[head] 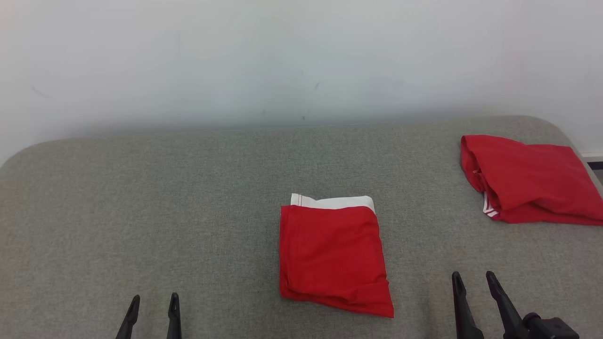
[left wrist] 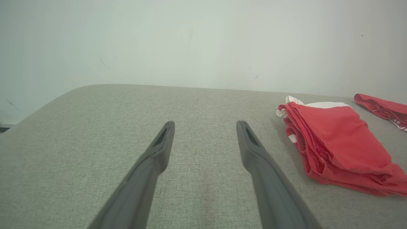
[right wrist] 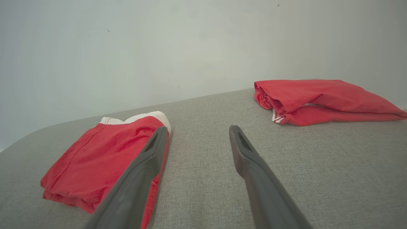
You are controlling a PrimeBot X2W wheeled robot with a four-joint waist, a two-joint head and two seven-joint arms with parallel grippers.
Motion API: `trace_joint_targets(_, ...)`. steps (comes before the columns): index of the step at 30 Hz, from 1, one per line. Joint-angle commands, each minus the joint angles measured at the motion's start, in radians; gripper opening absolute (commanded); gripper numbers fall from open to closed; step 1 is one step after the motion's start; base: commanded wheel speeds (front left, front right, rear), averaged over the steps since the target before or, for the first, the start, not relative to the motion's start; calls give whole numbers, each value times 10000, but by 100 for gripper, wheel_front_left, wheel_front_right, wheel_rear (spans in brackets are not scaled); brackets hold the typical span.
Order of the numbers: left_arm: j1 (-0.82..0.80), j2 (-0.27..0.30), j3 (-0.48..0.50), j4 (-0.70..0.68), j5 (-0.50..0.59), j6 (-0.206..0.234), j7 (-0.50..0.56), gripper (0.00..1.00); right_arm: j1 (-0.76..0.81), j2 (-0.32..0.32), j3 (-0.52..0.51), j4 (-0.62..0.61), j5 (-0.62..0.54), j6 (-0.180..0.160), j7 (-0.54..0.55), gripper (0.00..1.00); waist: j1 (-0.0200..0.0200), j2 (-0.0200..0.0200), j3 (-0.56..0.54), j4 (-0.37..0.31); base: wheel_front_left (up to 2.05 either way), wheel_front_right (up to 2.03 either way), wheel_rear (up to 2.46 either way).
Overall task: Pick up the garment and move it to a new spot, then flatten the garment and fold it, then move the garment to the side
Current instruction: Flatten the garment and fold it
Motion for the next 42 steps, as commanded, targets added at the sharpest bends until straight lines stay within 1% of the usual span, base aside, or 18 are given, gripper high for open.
trace_joint_targets(1, 67, -7, 25, -25, 87, 20, -24, 100, -8, 13, 22, -8, -41, -1, -4, 100, 0, 0, 0, 10, 0, 0, 0)
trace_joint_targets(42, -62, -7, -18, 64, -10, 46, -24, 100, -29, -2, 123, 117, 11, -1, -4, 100, 0, 0, 109, 103, 0, 0, 0)
